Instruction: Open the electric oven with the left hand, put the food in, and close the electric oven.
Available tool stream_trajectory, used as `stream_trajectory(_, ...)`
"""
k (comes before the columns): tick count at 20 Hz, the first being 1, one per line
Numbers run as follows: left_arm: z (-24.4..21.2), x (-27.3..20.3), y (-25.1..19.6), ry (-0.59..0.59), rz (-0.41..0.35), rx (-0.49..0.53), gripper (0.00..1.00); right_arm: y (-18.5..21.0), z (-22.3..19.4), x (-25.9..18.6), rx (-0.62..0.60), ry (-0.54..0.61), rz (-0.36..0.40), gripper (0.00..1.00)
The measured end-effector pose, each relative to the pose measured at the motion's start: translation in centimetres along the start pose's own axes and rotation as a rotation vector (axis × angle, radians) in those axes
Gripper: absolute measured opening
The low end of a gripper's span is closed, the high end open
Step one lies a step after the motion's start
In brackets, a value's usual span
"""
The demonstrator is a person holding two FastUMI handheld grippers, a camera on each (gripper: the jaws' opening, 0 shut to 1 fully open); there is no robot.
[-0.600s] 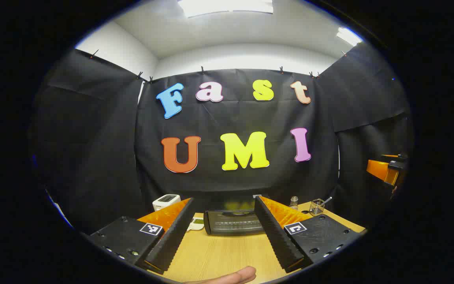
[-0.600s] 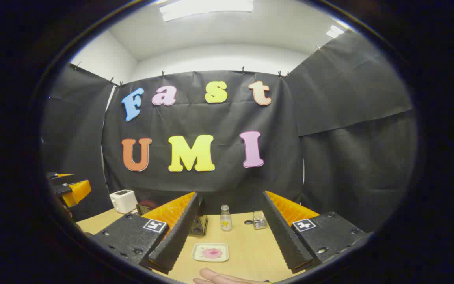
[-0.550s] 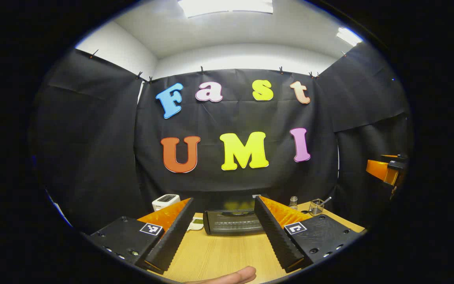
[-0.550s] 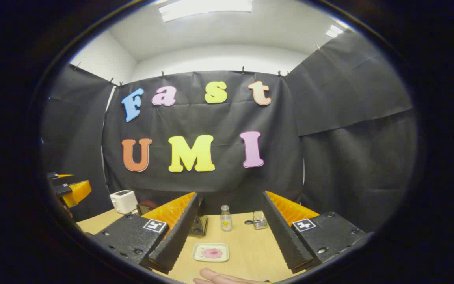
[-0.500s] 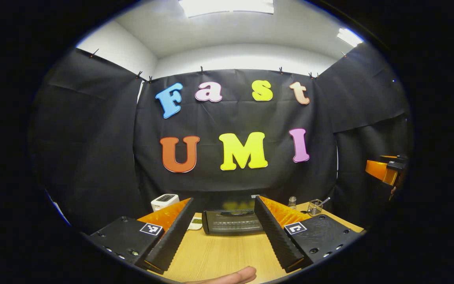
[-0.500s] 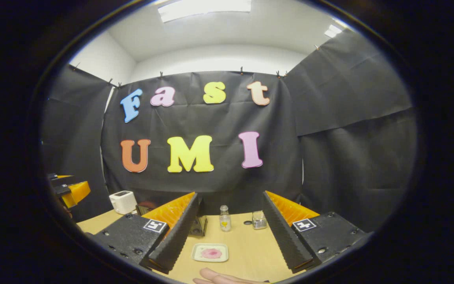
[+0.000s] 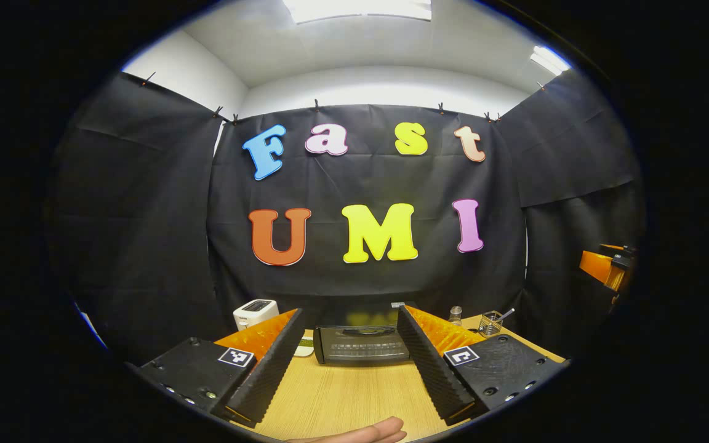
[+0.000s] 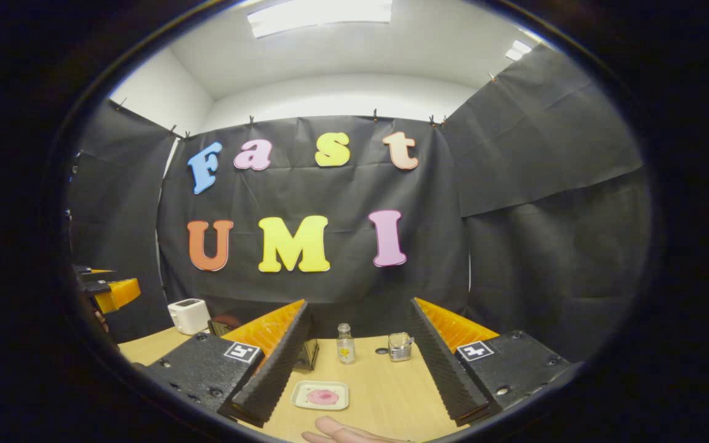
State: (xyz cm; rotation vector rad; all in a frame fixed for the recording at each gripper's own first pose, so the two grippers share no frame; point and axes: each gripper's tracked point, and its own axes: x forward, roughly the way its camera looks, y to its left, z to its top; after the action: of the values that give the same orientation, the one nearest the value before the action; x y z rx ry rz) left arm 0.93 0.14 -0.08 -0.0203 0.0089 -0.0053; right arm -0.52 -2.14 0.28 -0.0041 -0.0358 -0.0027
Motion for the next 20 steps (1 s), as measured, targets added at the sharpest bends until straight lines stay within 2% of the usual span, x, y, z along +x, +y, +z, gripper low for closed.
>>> stream_trajectory(3,-0.3,1.3,0.4,-0.001,0.008,-0.014,0.96,-0.1,0.2,0.2,0.002,-0.031,0.021,0.96)
stream_trajectory(6,-1.0,3.7,-0.2,0.010,-0.020,-0.036,0.96,-0.6,-0.3,0.8,0.015,-0.036,0.030,0.96)
stream_trajectory(11,-3.3,10.4,-0.9,0.049,-0.023,-0.027,0.96,-0.6,-1.4,2.6,0.038,-0.042,0.083,0.97)
stream_trajectory(13,-5.6,13.9,-1.4,0.097,-0.026,-0.018,0.95,-1.8,-2.4,3.6,0.041,-0.018,0.070,0.96)
stream_trajectory(17,-11.3,20.5,-4.2,0.244,-0.096,-0.052,0.96,-3.2,-4.1,5.6,0.051,0.023,0.052,0.97)
stream_trajectory(20,-15.6,24.3,-4.5,0.357,-0.092,-0.054,0.96,-3.7,-5.1,6.9,0.045,0.060,0.058,0.97)
